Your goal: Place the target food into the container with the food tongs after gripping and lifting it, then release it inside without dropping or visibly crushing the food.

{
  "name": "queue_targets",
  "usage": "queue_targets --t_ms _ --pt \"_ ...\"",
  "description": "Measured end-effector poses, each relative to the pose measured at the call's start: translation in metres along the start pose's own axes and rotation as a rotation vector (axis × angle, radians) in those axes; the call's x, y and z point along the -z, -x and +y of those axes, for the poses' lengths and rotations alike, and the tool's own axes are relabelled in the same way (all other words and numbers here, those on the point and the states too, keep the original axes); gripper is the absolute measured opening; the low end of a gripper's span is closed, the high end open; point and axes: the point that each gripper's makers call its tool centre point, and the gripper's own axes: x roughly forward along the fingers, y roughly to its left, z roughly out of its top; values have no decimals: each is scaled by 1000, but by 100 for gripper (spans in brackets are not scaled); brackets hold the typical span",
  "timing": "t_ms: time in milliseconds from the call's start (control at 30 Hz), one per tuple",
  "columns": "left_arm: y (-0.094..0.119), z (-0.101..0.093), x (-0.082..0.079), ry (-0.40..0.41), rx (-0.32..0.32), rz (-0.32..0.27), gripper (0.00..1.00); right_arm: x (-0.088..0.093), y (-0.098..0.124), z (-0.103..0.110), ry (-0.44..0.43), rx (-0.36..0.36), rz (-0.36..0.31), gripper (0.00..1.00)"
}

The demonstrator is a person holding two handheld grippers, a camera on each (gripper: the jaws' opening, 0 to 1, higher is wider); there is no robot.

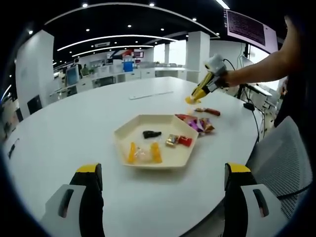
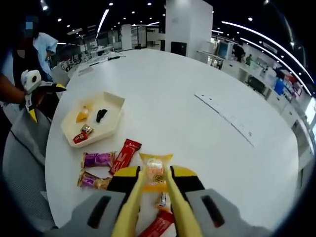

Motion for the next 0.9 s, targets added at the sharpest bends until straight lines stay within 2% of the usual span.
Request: queue_targets --t_ms 600,900 --pt "0 -2 -2 -15 8 -10 100 -37 18 1 0 23 -36 23" --pt "1 -2 -2 -23 12 -15 100 -54 22 13 -6 19 -50 23"
